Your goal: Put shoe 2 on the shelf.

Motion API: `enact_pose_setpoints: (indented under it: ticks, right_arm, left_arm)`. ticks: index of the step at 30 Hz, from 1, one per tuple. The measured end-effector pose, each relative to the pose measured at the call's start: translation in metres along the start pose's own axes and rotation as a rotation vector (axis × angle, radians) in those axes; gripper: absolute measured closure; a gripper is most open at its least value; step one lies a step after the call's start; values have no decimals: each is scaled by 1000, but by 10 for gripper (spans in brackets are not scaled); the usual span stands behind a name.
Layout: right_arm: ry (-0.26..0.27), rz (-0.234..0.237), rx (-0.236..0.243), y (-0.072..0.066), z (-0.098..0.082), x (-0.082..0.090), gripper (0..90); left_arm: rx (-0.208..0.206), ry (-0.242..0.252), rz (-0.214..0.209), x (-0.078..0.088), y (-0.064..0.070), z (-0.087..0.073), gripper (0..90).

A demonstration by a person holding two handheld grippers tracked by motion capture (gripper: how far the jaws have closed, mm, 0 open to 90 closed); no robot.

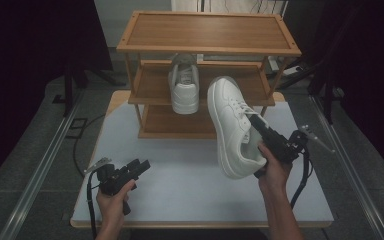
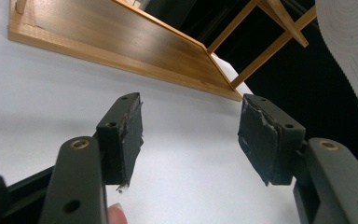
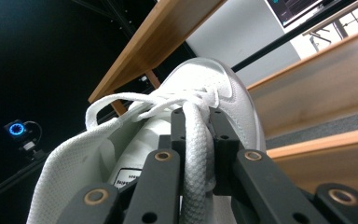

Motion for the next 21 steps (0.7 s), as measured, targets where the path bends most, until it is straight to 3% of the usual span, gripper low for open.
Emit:
enact_pose_setpoints:
  ticks: [10, 21]
  right_arm:
    - [-7, -46, 28, -6, 24, -38, 831]
    - [-8, -132, 54, 1, 42, -79, 830]
  left_arm:
    - [11, -6, -7, 0, -1, 0, 397]
    - [17, -10, -17, 1, -1, -1, 397]
Point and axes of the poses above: each handheld gripper's, and its own axes: x roughly backward along the jaws, z roughly out of its top, y roughly to its right, the point moved 7 cm from there along -x, roughly forward along the jaws, and after that the axes turned 2 degrees about -z, right-handed, at the moved point
